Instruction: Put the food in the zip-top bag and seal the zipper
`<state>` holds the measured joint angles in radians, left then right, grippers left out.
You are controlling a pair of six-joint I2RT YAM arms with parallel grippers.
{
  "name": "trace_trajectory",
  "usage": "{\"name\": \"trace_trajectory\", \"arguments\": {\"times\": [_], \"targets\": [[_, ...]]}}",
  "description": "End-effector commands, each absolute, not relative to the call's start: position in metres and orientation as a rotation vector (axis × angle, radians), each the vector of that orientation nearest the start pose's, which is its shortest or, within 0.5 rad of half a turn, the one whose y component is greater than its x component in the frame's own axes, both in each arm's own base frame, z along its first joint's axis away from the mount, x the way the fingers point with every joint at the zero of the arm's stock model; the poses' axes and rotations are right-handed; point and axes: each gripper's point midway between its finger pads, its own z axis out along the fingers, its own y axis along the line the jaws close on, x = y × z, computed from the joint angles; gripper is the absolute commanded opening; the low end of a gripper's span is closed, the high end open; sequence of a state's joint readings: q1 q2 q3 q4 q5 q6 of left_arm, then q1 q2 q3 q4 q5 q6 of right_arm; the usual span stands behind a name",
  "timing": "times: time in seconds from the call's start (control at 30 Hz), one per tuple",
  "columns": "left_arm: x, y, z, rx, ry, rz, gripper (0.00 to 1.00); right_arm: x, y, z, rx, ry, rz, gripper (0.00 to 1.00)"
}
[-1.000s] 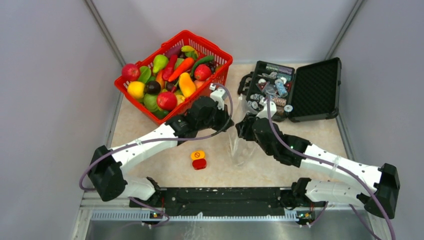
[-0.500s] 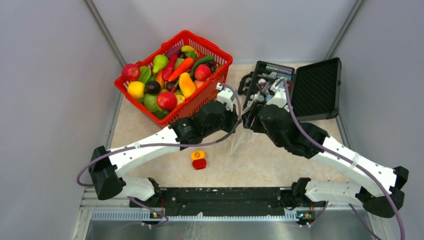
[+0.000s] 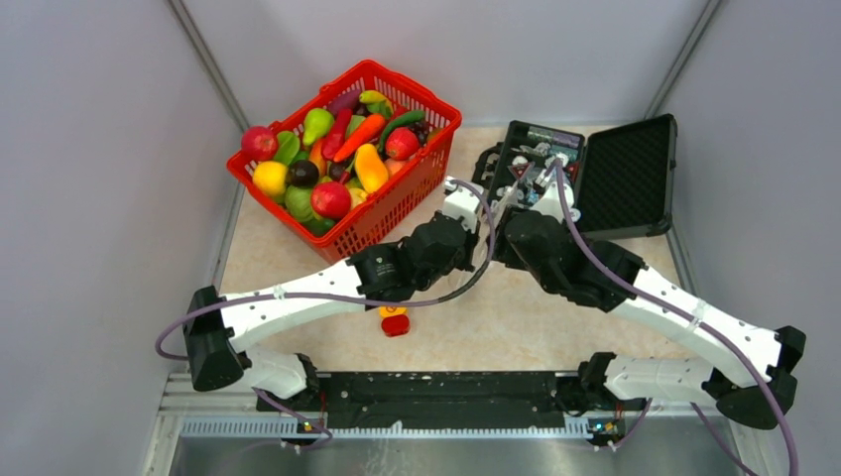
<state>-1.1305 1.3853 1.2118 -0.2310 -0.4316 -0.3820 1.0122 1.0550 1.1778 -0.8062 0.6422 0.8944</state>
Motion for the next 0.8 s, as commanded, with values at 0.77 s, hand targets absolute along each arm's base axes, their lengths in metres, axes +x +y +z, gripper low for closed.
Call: {"name": "trace_trajectory", "arguments": {"times": [0.77], "targets": [[0.231, -0.372, 0.286, 0.49, 1.789, -0.477, 0.0, 0.237, 0.211, 0.283, 0.31, 2.06, 0.5, 0.5]]}}
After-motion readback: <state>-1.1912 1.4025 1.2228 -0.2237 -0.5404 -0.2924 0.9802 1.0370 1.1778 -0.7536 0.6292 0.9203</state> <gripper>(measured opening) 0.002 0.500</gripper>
